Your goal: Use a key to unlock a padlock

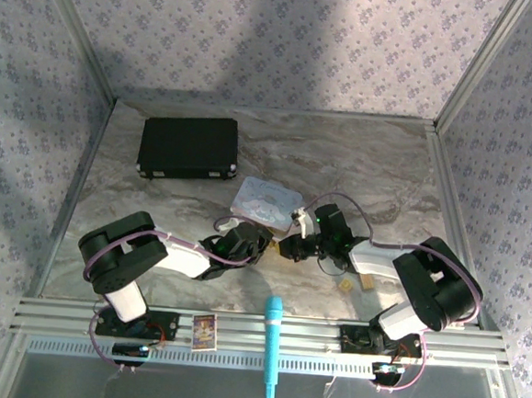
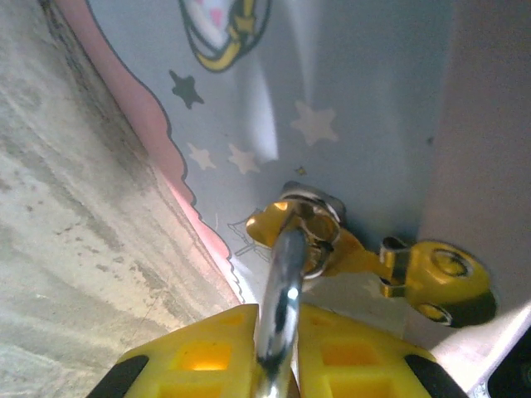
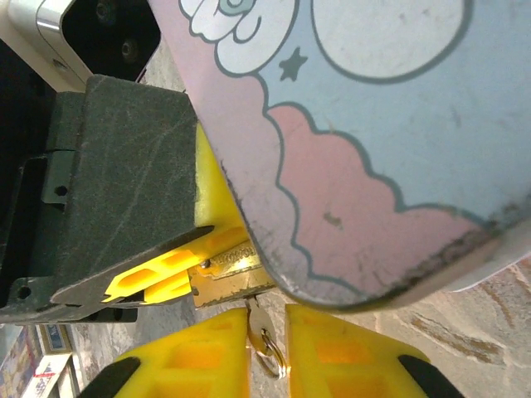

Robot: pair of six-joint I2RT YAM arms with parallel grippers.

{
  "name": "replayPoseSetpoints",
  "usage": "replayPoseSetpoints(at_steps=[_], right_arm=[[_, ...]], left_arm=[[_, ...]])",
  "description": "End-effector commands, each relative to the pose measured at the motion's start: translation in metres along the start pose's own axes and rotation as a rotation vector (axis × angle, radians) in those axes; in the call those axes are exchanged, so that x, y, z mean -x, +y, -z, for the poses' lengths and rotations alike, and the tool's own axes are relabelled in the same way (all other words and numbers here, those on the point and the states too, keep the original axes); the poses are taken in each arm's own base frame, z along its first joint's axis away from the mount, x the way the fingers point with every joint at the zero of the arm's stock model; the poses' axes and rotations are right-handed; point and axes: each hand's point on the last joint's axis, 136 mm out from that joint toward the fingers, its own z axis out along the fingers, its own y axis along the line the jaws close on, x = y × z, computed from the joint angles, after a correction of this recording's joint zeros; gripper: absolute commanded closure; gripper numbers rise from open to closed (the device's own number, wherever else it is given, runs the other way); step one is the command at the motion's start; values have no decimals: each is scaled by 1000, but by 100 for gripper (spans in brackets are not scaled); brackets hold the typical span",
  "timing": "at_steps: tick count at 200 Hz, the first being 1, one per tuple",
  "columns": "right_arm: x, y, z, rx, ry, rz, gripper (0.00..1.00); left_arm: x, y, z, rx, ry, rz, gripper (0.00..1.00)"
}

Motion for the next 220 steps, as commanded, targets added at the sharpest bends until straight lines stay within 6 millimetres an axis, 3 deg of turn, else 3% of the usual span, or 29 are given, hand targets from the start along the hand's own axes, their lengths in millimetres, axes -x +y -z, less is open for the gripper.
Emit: replayPoseSetpoints(at_steps=[1, 81, 105, 129, 162, 220], right_arm=[[11, -24, 5, -101, -63, -42, 78], [25, -14, 36, -173, -162, -27, 43], [37, -26, 49, -291, -193, -43, 30], [52, -43, 58, -412, -176, -100, 30], [74, -46, 47, -430, -158, -138, 32], [58, -75, 14, -484, -12, -220, 40]], left_arm=[[-12, -3, 4, -14, 54, 6, 100], [-9, 1, 4, 6, 42, 0, 100], [-9, 1, 4, 13, 36, -16, 100], [-8, 2, 5, 47, 31, -60, 100], [-5, 12, 9, 117, 17, -118, 100], [3, 25, 16, 241, 46, -275, 100]])
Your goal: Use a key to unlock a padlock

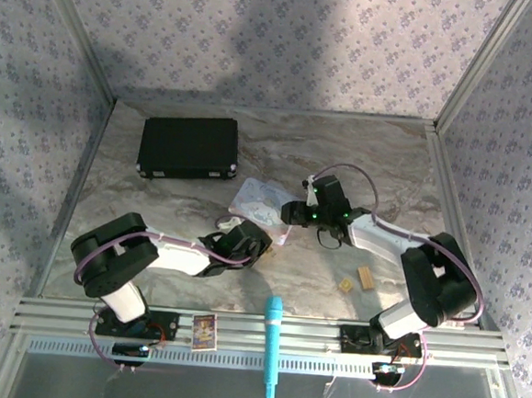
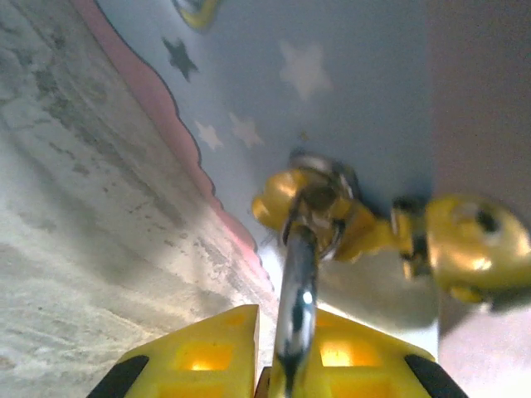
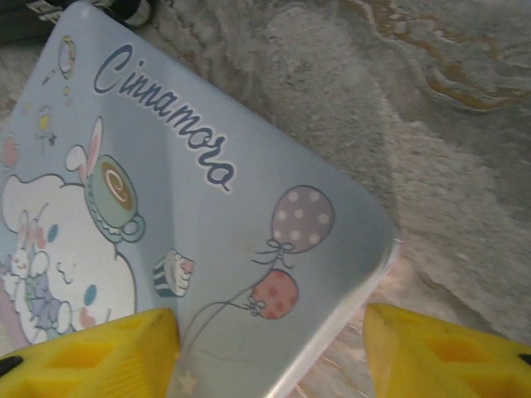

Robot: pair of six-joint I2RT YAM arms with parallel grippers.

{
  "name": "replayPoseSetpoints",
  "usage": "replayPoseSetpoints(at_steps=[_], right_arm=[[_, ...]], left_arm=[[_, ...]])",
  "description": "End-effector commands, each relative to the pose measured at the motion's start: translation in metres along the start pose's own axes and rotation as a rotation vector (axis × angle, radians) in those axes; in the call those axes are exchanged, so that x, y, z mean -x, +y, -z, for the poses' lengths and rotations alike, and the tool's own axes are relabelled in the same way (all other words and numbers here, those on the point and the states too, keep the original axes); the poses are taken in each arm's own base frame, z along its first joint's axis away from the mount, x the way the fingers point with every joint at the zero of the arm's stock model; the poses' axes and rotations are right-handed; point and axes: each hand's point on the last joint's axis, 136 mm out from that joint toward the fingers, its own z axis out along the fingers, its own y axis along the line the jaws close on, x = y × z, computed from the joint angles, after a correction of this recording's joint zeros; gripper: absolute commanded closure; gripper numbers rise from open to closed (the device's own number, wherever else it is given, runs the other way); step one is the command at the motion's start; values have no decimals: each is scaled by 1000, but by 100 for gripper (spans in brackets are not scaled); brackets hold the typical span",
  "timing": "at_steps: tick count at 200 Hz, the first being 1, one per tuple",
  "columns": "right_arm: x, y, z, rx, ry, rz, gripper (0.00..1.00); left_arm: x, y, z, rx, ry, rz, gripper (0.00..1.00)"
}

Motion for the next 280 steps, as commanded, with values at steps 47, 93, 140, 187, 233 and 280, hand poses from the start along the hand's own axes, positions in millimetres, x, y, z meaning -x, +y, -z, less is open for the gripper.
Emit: replayPoseSetpoints(at_steps=[47, 93, 140, 187, 233, 280], right_arm=[[-36, -35, -23, -131, 148, -49, 43], [-36, -32, -28, -114, 163, -49, 44], [-37, -32, -27, -117, 171, -46, 44], [-40, -34, -27, -124, 180, -41, 45], [-43, -37, -31, -128, 192, -44, 45], [-46, -38, -32, -131, 200, -44, 45]], left_arm=[[37, 46, 42, 332, -48, -374, 93], [57, 62, 55, 500, -22, -563, 90], [60, 59, 51, 598, -26, -679, 86], [52, 58, 46, 635, -17, -751, 85], [47, 56, 43, 676, -23, -822, 82], [47, 55, 46, 739, -37, -878, 82]])
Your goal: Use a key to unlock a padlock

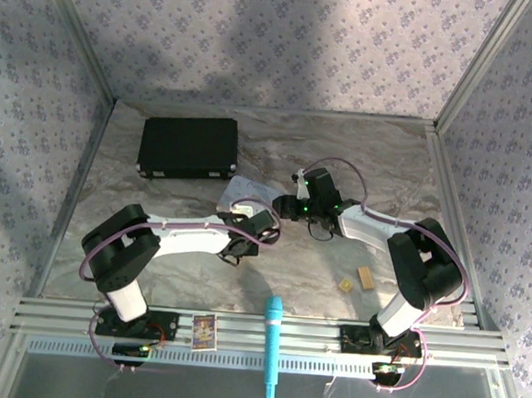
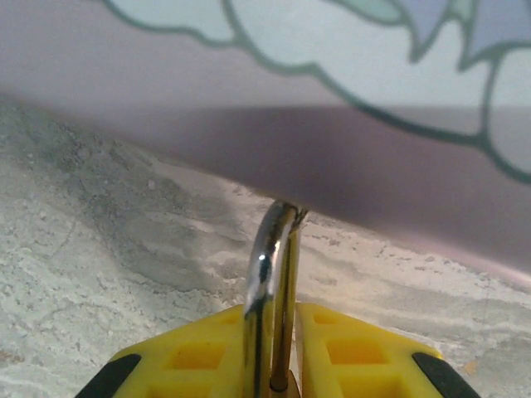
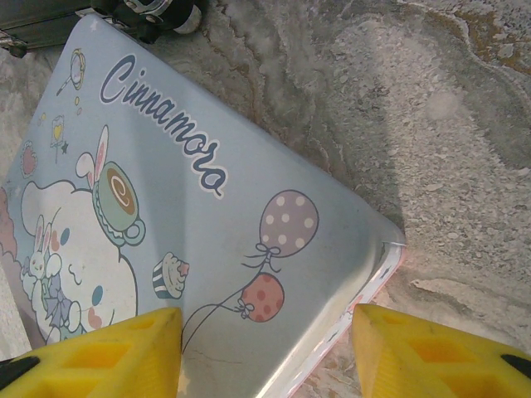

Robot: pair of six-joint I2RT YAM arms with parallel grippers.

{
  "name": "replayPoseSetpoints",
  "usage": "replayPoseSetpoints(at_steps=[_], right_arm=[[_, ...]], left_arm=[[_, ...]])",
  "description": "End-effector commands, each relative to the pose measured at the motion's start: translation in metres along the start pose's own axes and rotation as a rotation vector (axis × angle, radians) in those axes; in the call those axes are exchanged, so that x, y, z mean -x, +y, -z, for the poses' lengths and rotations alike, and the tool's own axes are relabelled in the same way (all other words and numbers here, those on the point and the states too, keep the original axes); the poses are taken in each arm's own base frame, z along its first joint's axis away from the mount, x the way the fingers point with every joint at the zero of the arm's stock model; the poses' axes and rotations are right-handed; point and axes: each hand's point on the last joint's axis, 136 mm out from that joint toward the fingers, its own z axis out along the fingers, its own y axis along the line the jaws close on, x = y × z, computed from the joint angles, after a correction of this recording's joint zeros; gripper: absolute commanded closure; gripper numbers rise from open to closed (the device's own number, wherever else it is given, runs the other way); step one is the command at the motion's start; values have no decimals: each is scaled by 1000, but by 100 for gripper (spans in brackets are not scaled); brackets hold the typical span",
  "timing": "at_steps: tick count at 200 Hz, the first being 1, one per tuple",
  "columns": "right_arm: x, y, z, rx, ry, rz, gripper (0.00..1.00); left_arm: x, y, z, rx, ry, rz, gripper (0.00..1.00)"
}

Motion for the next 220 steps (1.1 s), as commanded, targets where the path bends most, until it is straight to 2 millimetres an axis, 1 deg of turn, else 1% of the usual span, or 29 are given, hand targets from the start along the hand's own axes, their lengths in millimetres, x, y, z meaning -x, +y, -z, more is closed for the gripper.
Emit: replayPoseSetpoints(at_steps=[1, 21, 28, 33, 54, 102, 144, 167, 206, 220], right_arm=[[-53, -58, -8, -210, 166, -56, 45], [-54, -58, -8, -210, 169, -57, 44], [-55, -59, -9, -211, 170, -58, 45], [-55, -59, -9, -211, 172, -59, 45], [-55, -60, -10, -211, 173, -60, 45], [-55, -61, -10, -215, 171, -63, 45], [-54, -61, -11, -210, 171, -67, 45], [-54, -62, -12, -211, 172, -69, 45], [-56, -64, -14, -207, 178, -81, 45], [-58, -65, -15, -208, 184, -83, 45]], left_arm=[[-9, 14, 4, 99, 23, -82, 82], [-9, 17, 4, 144, 18, -113, 83], [-8, 15, 4, 147, 12, -117, 82], [-11, 20, 4, 172, 25, -136, 82], [-12, 20, 2, 188, 34, -157, 81], [-16, 9, -2, 185, 48, -203, 80], [-19, 5, -4, 209, 57, -235, 81], [-17, 5, 0, 262, 37, -283, 81], [-24, 5, -5, 299, 61, -318, 81], [-24, 1, -4, 291, 56, -326, 79]])
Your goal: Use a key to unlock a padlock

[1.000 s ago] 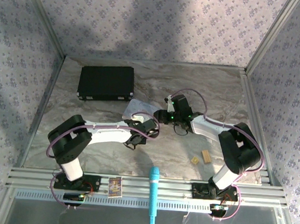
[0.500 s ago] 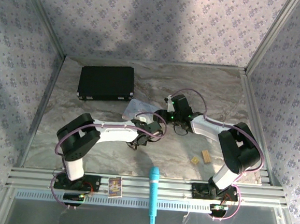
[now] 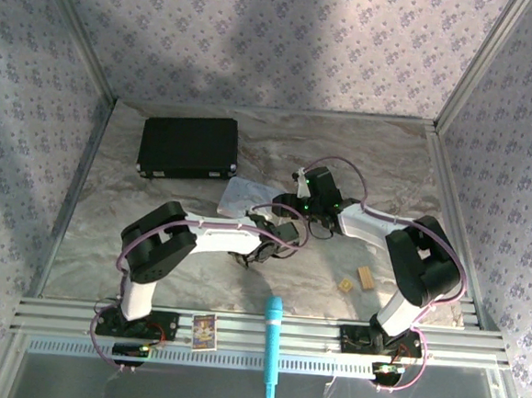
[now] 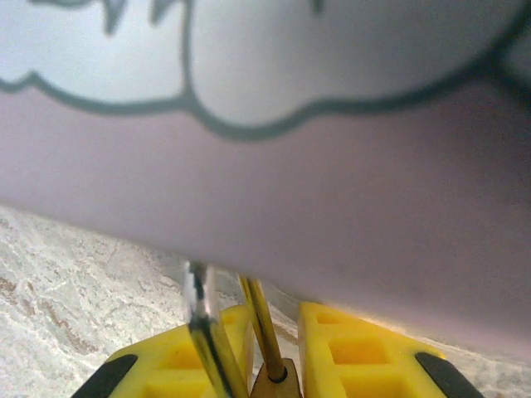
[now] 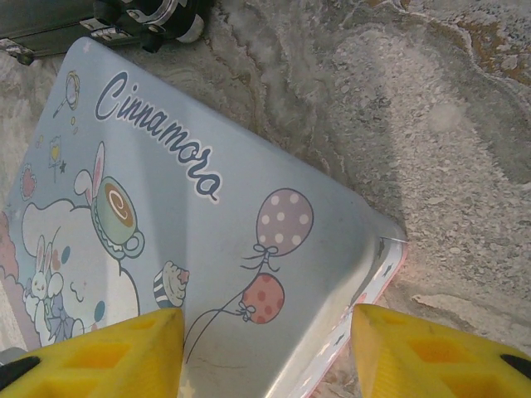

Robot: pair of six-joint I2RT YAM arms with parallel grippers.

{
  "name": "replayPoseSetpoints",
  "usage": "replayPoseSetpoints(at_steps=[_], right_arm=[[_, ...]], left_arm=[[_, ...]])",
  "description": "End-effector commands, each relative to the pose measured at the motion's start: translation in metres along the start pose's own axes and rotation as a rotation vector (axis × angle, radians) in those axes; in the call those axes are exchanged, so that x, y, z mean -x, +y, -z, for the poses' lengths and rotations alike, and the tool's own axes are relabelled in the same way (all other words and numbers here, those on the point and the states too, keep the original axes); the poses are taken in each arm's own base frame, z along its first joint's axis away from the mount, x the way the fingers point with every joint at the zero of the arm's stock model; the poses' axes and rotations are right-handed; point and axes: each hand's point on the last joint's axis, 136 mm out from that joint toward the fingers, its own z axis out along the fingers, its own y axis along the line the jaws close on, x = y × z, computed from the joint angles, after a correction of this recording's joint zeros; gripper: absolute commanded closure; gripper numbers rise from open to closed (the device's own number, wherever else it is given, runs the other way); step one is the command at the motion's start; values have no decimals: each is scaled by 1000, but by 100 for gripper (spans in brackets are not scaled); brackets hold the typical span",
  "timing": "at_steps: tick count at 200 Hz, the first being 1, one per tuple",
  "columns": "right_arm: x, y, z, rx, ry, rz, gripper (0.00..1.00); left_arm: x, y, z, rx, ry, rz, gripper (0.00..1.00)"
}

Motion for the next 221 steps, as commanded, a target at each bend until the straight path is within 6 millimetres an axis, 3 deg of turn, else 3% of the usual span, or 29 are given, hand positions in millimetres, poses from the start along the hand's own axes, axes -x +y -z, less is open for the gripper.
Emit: replayPoseSetpoints(at_steps=[1, 70, 88, 138, 204, 221], right_arm=[[-61, -63, -10, -226, 183, -76, 45], [-61, -65, -12, -227, 188, -78, 45], [-61, -65, -12, -227, 189, -82, 45], [-62, -66, -13, -228, 190, -84, 45], [-63, -66, -14, -226, 194, -87, 45], [-63, -66, -13, -228, 194, -88, 45]], left_arm=[[-19, -3, 1, 14, 64, -93, 79], [-21, -11, 5, 22, 55, -129, 75], [-23, -12, 4, 28, 62, -133, 69], [-23, -16, 8, 24, 52, -148, 69], [-25, -16, 9, 48, 60, -158, 73], [-26, -16, 9, 48, 61, -159, 79]])
